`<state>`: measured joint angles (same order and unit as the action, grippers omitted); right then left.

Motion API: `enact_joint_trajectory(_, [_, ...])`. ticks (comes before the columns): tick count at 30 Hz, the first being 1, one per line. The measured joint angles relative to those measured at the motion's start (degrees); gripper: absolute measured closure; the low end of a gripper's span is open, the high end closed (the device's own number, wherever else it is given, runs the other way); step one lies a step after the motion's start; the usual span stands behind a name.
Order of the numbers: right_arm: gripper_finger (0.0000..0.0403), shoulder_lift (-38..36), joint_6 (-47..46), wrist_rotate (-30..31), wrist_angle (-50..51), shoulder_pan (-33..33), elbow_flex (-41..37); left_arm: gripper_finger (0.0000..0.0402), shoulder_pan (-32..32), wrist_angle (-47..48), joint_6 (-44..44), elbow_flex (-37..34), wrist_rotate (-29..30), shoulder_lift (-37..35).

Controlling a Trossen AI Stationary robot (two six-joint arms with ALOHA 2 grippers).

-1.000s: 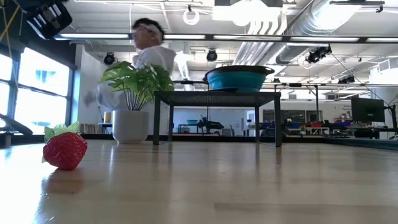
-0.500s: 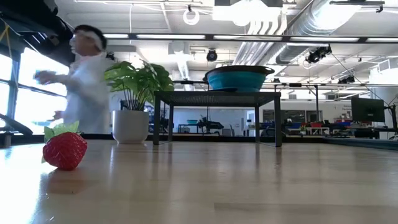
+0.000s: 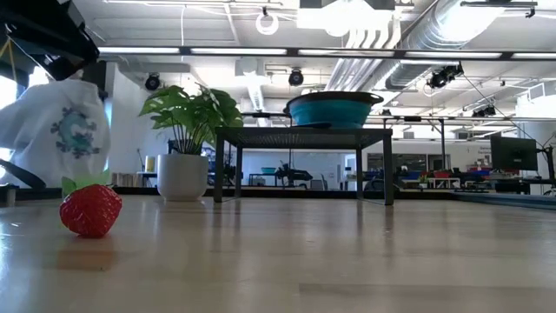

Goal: Pick & Place Fruit
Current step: Put the red strawberry in the blue bowl on the shelf

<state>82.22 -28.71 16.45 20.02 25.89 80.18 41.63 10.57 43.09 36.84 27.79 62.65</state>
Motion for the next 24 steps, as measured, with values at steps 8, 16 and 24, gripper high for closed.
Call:
enact_joint_trajectory(8, [0.0322,0.0,-0.1,0.0,0.0,0.0,0.0,0.0189,0.0,-0.4,0.9,0.0,0.0,0.0])
enact_joint_trajectory(16, [0.0322,0.0,-0.2,0.1,-0.4,0.0,0.0,0.0169,0.0,-0.2,6.9,0.0,-1.2,0.4])
enact_joint_trajectory(24, [0.0322,0.0,-0.2,0.1,-0.6,0.0,0.0,0.0169,0.0,-1.8,15.4,0.0,-2.0,7.9])
